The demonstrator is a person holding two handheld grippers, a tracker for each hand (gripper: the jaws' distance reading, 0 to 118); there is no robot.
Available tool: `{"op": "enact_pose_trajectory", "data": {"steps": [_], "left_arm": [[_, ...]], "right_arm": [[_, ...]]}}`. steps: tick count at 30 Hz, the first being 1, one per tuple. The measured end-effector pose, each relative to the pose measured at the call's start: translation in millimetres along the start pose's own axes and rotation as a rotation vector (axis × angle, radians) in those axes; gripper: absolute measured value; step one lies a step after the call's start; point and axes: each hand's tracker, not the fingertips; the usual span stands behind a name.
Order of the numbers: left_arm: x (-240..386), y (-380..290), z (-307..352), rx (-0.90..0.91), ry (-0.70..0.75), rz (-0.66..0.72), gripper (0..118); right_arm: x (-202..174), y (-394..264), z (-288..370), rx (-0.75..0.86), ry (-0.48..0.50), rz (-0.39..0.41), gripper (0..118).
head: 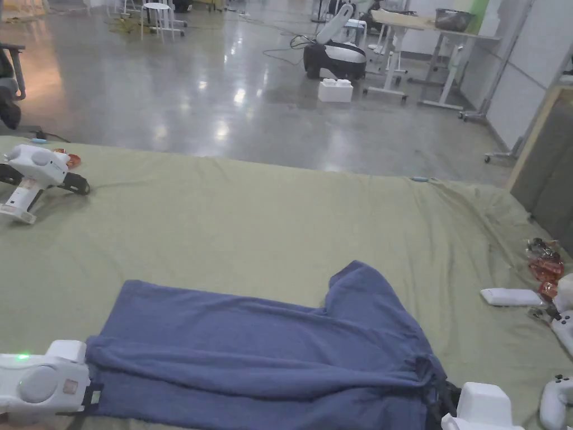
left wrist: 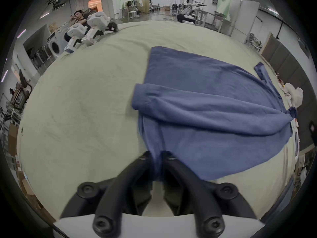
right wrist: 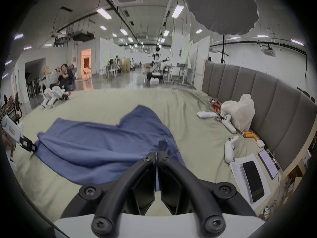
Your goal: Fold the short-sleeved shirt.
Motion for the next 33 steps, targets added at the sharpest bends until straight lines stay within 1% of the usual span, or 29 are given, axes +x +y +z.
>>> {"op": "enact_pose_trajectory", "data": {"steps": [1,2,3,5,6,7,10,13,14,15,16,17,19,20,21,22,23,25,27,30,33], "left_arm": [[1.8,-1.7,2.0,0.006,-0.026,-0.009,7],[5.0,-4.3,4.4,0.001,-0.025,-0.013,6],[8.1,-7.3,7.4,0.001,-0.033,-0.023,6],[6.4,-11.7,10.9,0.014,-0.036,-0.033,5],[7.8,-15.5,16.0,0.028,-0.026,-0.040,5],[8.4,-19.0,20.2,0.041,-0.019,-0.045,5],[4.5,-27.2,29.8,0.082,0.011,-0.057,5],[-0.1,-32.4,38.9,0.119,0.029,-0.047,4],[-2.3,-33.1,41.4,0.128,0.027,-0.040,4],[-4.4,-33.6,43.7,0.137,0.025,-0.032,4],[-5.0,-32.7,42.2,0.142,0.028,-0.031,4],[-6.2,-32.2,42.7,0.147,0.028,-0.032,4],[-8.6,-31.1,43.3,0.152,0.026,-0.032,4],[-7.2,-30.5,42.3,0.154,0.025,-0.032,4],[-7.2,-29.8,41.9,0.155,0.025,-0.029,4],[-8.7,-28.9,41.7,0.154,0.023,-0.022,4],[-10.0,-28.2,41.8,0.155,0.021,-0.014,4],[-9.1,-28.2,40.7,0.161,0.021,-0.013,4],[-11.6,-26.7,44.1,0.167,0.017,-0.015,4],[-12.2,-25.8,55.4,0.199,0.002,-0.011,4],[-14.5,-21.5,69.3,0.229,-0.004,-0.011,4]], "right_arm": [[4.2,-0.5,-5.7,-0.032,0.000,0.010,2],[10.1,-1.8,-12.6,-0.064,-0.013,0.020,9],[16.7,-4.5,-20.6,-0.091,-0.013,0.024,25],[28.3,-8.2,-36.2,-0.166,-0.001,0.014,73],[33.5,-10.4,-45.4,-0.210,0.008,0.010,75],[37.1,-12.5,-52.5,-0.245,0.021,0.002,75],[43.0,-22.0,-79.0,-0.341,0.044,0.010,75],[45.2,-31.4,-104.1,-0.412,0.043,-0.037,74],[46.0,-33.2,-111.4,-0.423,0.053,-0.058,72],[44.5,-34.4,-115.8,-0.443,0.062,-0.079,66],[43.6,-34.6,-118.5,-0.447,0.068,-0.091,56],[42.5,-34.5,-121.5,-0.454,0.074,-0.101,40],[36.4,-34.6,-121.9,-0.460,0.095,-0.089,17],[32.7,-34.6,-121.7,-0.454,0.111,-0.070,9],[29.0,-34.6,-122.2,-0.453,0.134,-0.042,8],[25.5,-34.5,-123.0,-0.463,0.126,-0.002,6],[22.6,-35.1,-123.2,-0.462,0.096,0.033,4],[25.4,-34.2,-123.1,-0.463,0.105,0.011,3],[31.2,-29.1,-115.8,-0.462,0.102,-0.033,3],[35.5,-16.8,-96.6,-0.413,0.092,-0.007,2],[43.9,0.5,-72.9,-0.385,0.093,-0.003,2]]}}
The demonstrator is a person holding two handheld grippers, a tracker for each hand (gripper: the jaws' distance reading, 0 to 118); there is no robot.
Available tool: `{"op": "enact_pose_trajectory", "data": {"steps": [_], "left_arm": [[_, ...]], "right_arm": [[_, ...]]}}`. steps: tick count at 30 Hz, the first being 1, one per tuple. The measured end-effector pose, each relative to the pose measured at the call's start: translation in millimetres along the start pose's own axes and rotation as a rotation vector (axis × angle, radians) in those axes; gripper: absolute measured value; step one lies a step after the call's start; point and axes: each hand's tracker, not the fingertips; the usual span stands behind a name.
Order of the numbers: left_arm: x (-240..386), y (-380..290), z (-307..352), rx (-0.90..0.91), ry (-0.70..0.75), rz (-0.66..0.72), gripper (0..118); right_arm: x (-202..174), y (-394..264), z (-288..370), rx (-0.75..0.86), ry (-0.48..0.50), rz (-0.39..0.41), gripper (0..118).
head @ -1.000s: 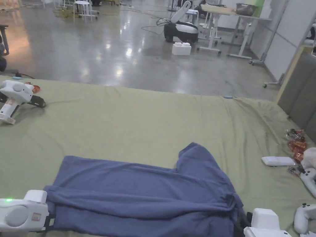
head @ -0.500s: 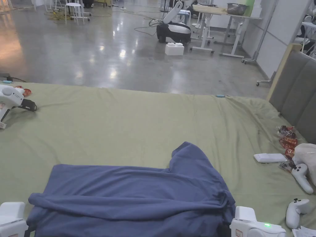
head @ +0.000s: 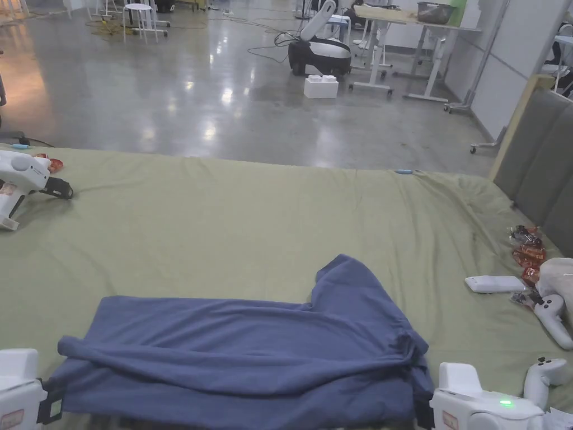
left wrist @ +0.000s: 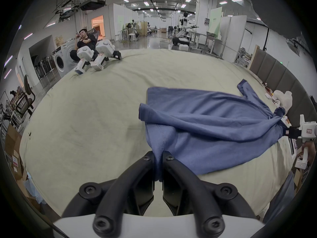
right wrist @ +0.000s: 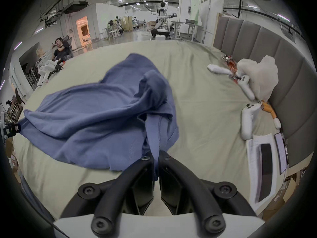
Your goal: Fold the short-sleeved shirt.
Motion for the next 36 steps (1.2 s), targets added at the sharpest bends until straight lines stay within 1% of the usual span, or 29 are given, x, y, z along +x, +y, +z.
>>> {"op": "enact_pose_trajectory", "data": {"steps": [3,6,10,11,12,16,20,23,26,28,29,30,31,32,33,34,35,36], "left_arm": [[0.5,5.3,16.1,0.038,-0.012,-0.014,4],[-1.1,5.5,32.4,0.048,0.002,-0.046,4],[-11.7,-13.7,46.0,0.019,0.015,-0.019,4],[-13.5,-22.9,48.7,0.004,0.016,-0.010,4],[-15.6,-33.2,50.9,-0.014,0.019,-0.004,4],[-19.7,-76.5,50.7,-0.101,0.020,0.031,4],[-21.2,-113.1,32.7,-0.175,0.026,0.041,4],[-16.2,-121.7,24.2,-0.182,0.045,0.027,4],[-10.9,-118.3,19.5,-0.179,0.070,0.005,4],[-10.4,-116.4,22.9,-0.176,0.074,0.004,6],[-10.8,-114.8,24.3,-0.170,0.077,0.011,13],[-11.2,-112.1,26.9,-0.159,0.075,0.019,21],[-11.7,-110.2,31.4,-0.143,0.082,0.025,29],[-11.6,-106.5,35.9,-0.113,0.073,0.031,41],[-10.2,-100.8,40.7,-0.066,0.058,0.036,48],[-8.4,-95.3,44.7,-0.029,0.046,0.041,54],[-4.3,-88.9,50.9,0.005,0.033,0.044,57],[0.5,-80.5,54.9,0.046,0.024,0.042,57]], "right_arm": [[3.2,6.4,27.4,0.038,0.016,0.001,2],[2.6,6.2,52.4,0.060,0.007,0.033,2],[4.4,-9.7,72.8,0.040,0.016,0.057,2],[3.7,-17.6,76.2,0.024,0.011,0.087,2],[3.4,-26.8,78.6,0.006,0.003,0.098,2],[2.5,-67.4,75.4,-0.071,0.004,0.102,2],[-0.4,-103.6,56.0,-0.147,-0.019,0.110,2],[-1.4,-115.8,41.6,-0.177,-0.019,0.101,2],[-5.2,-118.8,36.4,-0.167,-0.026,0.095,3],[-7.2,-117.3,37.8,-0.140,-0.035,0.089,4],[-9.1,-115.3,40.9,-0.134,-0.039,0.088,11],[-11.6,-111.1,46.8,-0.132,-0.060,0.092,24],[-13.6,-107.7,51.4,-0.120,-0.089,0.096,42],[-15.5,-102.1,58.6,-0.085,-0.105,0.091,63],[-17.1,-95.8,66.9,-0.030,-0.091,0.069,70],[-17.9,-89.3,72.9,0.025,-0.072,0.051,70],[-21.5,-81.5,80.0,0.081,-0.055,0.039,70],[-26.8,-72.7,87.0,0.137,-0.044,0.030,70]]}}
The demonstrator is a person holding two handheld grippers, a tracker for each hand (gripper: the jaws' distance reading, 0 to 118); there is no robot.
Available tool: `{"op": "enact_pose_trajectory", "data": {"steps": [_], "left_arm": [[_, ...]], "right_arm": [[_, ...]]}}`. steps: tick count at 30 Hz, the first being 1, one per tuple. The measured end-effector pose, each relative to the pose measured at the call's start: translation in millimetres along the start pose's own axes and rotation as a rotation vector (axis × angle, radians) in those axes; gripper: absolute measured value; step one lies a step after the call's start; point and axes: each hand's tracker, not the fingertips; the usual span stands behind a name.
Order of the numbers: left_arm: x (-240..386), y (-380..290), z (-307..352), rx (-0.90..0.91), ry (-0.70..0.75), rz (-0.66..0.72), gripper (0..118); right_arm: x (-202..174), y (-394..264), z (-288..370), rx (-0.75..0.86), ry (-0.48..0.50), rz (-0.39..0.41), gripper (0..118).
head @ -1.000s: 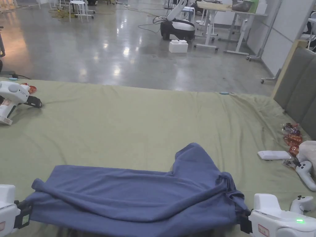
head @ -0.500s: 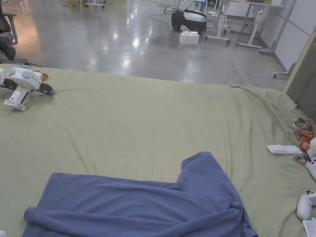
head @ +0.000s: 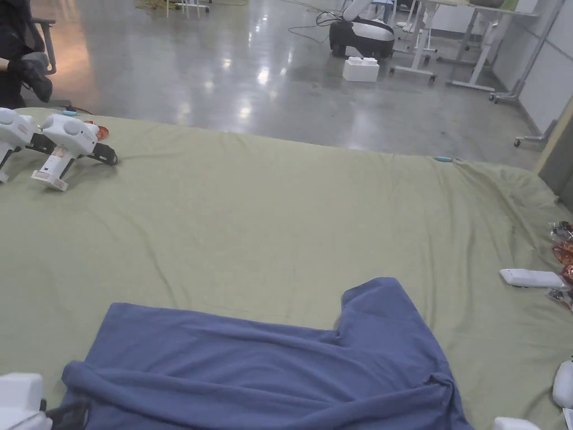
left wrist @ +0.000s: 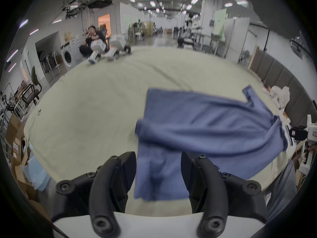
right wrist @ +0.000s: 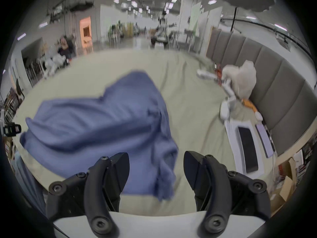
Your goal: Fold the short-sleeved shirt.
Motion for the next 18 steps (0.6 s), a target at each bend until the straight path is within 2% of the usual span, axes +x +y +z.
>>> {"op": "enact_pose_trajectory", "data": {"steps": [5,9,11,12,13,15,18], "left_arm": [[15.1,33.3,-2.0,0.208,-0.021,-0.013,57],[41.0,55.8,8.0,0.362,-0.018,-0.032,57],[47.6,61.5,9.5,0.431,-0.006,-0.039,54],[51.4,64.3,12.1,0.468,-0.002,-0.048,49],[54.2,66.5,14.5,0.496,0.005,-0.055,44],[61.4,68.5,19.7,0.556,0.028,-0.070,24],[66.3,68.0,25.2,0.617,0.049,-0.070,15]], "right_arm": [[-33.5,42.5,18.5,0.278,0.023,0.008,70],[-62.4,69.4,32.2,0.467,0.043,-0.040,70],[-73.5,78.8,36.8,0.535,0.038,-0.057,66],[-78.9,82.2,39.1,0.567,0.029,-0.057,60],[-82.6,84.5,40.7,0.584,0.022,-0.059,49],[-89.8,88.6,41.3,0.623,0.026,-0.066,11],[-96.5,92.3,40.4,0.637,0.003,-0.073,4]]}}
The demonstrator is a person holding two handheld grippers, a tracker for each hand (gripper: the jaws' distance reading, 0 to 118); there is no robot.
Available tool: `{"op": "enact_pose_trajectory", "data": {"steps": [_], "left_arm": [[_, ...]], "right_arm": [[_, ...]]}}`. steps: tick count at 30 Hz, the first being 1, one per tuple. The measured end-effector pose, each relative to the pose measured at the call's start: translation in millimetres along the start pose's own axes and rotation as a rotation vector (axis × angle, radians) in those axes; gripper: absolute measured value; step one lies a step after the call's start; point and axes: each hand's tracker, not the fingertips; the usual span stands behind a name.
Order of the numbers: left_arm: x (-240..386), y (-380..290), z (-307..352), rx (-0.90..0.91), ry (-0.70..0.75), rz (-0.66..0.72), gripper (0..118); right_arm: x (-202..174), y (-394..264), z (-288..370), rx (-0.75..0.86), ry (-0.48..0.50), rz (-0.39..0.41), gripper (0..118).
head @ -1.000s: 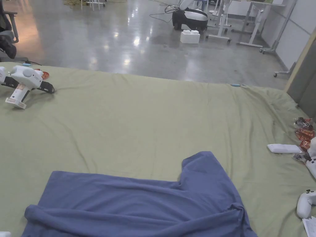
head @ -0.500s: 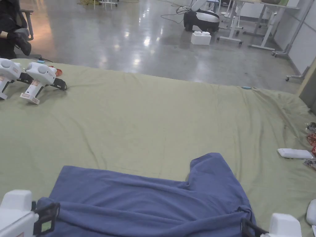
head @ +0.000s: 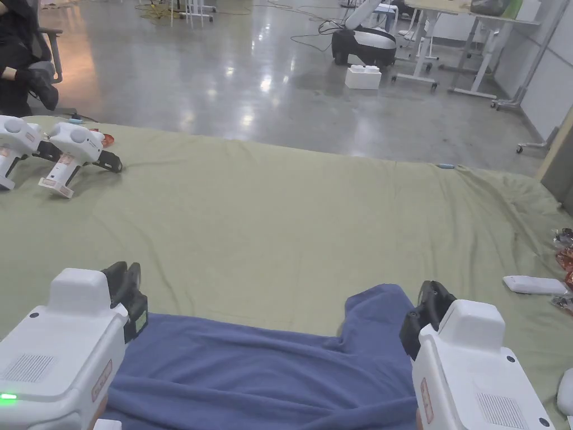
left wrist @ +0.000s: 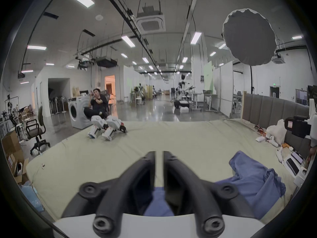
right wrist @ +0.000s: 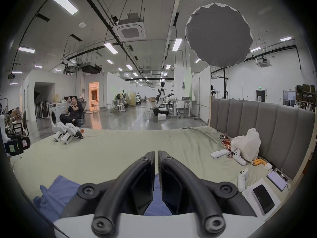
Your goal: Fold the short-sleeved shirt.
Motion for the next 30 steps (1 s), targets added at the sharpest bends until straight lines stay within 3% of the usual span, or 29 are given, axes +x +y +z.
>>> {"op": "enact_pose_trajectory", "data": {"steps": [2,9,13,16,22,25,27,30], "left_arm": [[6.1,3.0,6.8,0.014,0.015,-0.004,1],[-10.6,-7.2,-6.3,-0.037,0.016,-0.027,0],[-46.3,-25.9,-53.0,-0.231,0.018,0.050,0],[-70.6,-46.0,-93.9,-0.323,0.045,0.021,0],[-104.1,-65.8,-181.7,-0.594,-0.027,0.117,1],[-98.5,-67.5,-203.7,-0.701,-0.058,0.137,27],[-96.4,-76.6,-220.1,-0.788,-0.069,0.149,54],[-86.6,-87.4,-230.9,-0.873,-0.051,0.125,60]], "right_arm": [[-2.1,0.2,-0.4,0.011,0.010,-0.013,3],[-10.6,-3.6,-7.3,0.024,0.024,0.036,0],[-9.3,-10.7,-20.0,-0.027,0.043,0.050,0],[-7.3,-20.0,-29.5,-0.075,0.051,0.060,0],[0.5,-38.2,-47.6,-0.177,0.054,0.083,0],[5.1,-46.3,-53.4,-0.219,0.044,0.094,0],[9.4,-51.4,-57.1,-0.244,0.036,0.098,0],[16.2,-58.9,-60.0,-0.280,0.020,0.104,0]]}}
